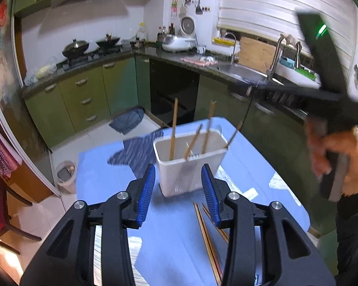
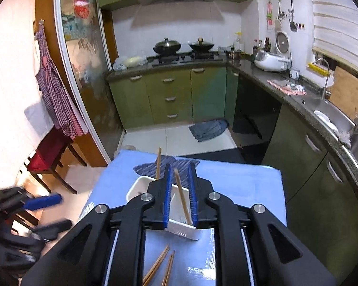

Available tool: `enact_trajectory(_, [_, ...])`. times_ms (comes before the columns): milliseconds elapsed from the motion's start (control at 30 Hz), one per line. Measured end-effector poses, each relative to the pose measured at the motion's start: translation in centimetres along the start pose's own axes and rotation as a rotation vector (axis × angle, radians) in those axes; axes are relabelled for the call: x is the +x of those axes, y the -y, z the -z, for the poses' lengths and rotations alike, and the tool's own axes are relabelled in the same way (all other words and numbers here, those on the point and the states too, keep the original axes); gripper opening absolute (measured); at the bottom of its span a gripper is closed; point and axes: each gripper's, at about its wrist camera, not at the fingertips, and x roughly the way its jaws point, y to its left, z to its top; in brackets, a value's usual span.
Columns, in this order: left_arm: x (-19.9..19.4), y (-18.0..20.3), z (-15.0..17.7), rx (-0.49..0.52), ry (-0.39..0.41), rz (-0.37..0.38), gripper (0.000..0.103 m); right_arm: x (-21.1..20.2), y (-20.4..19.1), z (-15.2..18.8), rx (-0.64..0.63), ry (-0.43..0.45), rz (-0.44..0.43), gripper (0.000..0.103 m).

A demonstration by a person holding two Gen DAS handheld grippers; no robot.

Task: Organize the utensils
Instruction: 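Move both grippers back down over the loose chopsticks on the cloth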

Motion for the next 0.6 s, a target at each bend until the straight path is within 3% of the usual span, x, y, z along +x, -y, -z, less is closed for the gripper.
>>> enact_trajectory(133, [2.0,0.5,2.1,-0.020,-0.083,0.025,0.044,-4.2,0.0,0.9,-0.009,0.048,-0.031,0.016])
enact_trajectory(233, [4.9,0.9,4.3,-0.047,-0.182,0.062,0.044,-7.2,0.8,3.4,-0.014,0.066,-0.035,0.024])
enact_trajectory(467, [12.2,2.6,9.2,-0.045,-0.404,0.071,0.042,-6.0,4.3,12.8,0.022,-0.095,0.014,0.024])
enact_trajectory(600, [15.5,3.6,10.4,-0.029,-0.481,0.049,0.028,-3.7,7.5,18.0,0.097,-0.196,0.020,0.024])
